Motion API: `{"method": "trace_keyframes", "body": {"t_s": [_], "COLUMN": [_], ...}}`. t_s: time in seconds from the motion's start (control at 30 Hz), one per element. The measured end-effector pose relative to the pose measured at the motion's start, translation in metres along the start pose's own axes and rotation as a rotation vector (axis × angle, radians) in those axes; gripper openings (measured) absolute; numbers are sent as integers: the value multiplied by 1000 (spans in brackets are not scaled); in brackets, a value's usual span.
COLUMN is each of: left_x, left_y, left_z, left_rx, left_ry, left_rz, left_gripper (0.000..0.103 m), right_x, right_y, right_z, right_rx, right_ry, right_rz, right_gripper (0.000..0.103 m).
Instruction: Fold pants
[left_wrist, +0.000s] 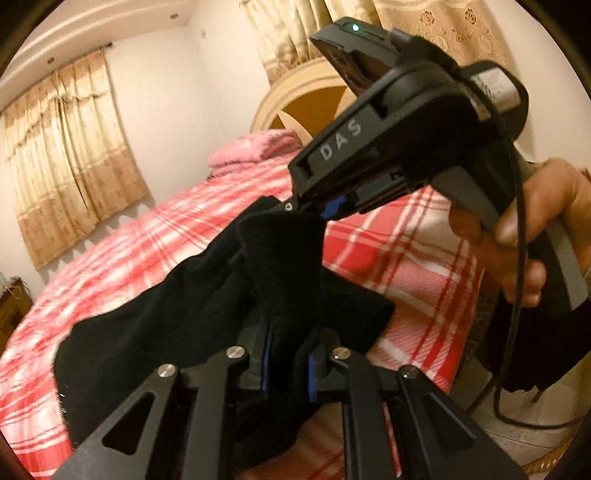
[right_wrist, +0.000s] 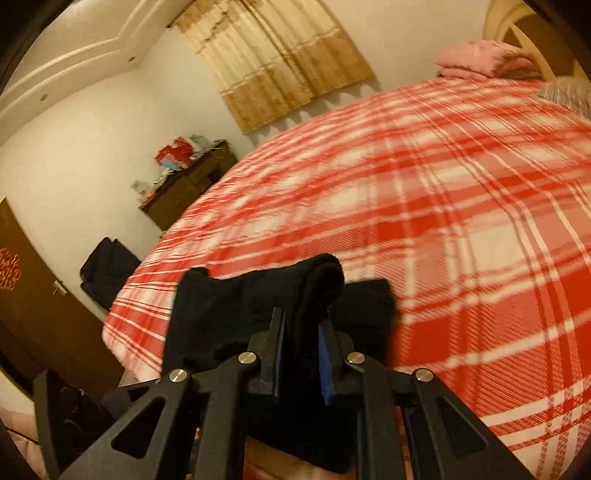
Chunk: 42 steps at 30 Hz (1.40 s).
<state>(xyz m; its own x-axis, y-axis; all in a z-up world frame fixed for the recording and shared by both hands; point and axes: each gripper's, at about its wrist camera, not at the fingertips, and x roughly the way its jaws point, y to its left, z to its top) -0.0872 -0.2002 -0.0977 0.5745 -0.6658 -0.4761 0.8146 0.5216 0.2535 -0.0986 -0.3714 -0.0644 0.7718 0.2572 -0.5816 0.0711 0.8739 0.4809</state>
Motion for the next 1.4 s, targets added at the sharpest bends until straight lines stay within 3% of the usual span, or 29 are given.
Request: {"method": "trace_keyframes", "body": {"t_s": [0.17, 0.4, 0.47, 0.53, 0.57, 0.63, 0.7, 0.83, 0.9, 1.0, 1.1, 1.17, 1.3, 1.4], "left_x": [9, -6, -17, -27, -37, -49, -57, -59, -53, -47, -43, -39, -40, -39], "left_y": [-6, 0, 6, 16, 24, 37, 59, 101, 118, 127, 124, 123, 124, 131], "left_z": [-10, -12, -11, -10, -10, -8, -8, -16, -23, -33, -44, -50, -62, -74], "left_rx": [-9, -12, -24, -37, -52, -81, -124, -213, -273, -339, -324, -311, -297, -335], "left_ry": [51, 76, 77, 52, 25, 2, -18, -23, 2, 33, 78, 112, 169, 206], "left_rz": [-4, -8, -10, -3, -5, -5, 9, 87, 122, 157, 207, 238, 282, 285], "left_gripper": [23, 36, 60, 77, 81, 81, 82, 84, 84, 84, 84, 84, 84, 86], "right_x": [18, 20, 19, 17, 15, 7, -14, -56, -61, -57, -48, -41, -39, -46], "right_y": [-12, -24, -25, -27, -28, -36, -42, -25, -4, 32, 59, 63, 36, 4], "right_z": [-8, -12, -13, -13, -12, -9, -6, -10, -17, -31, -41, -46, -60, -79], "right_rx": [-21, 34, 42, 62, 83, 152, 203, 139, 60, -52, -151, -183, -143, 6], "right_ry": [43, 24, 16, 8, 6, -10, -101, -221, -194, -116, -59, -33, 39, 64], "right_rz": [-59, -31, -19, 4, 27, 81, 109, 19, -4, 29, 19, -58, -196, -134], "right_gripper": [17, 17, 18, 19, 20, 21, 21, 22, 22, 22, 22, 22, 22, 28]}}
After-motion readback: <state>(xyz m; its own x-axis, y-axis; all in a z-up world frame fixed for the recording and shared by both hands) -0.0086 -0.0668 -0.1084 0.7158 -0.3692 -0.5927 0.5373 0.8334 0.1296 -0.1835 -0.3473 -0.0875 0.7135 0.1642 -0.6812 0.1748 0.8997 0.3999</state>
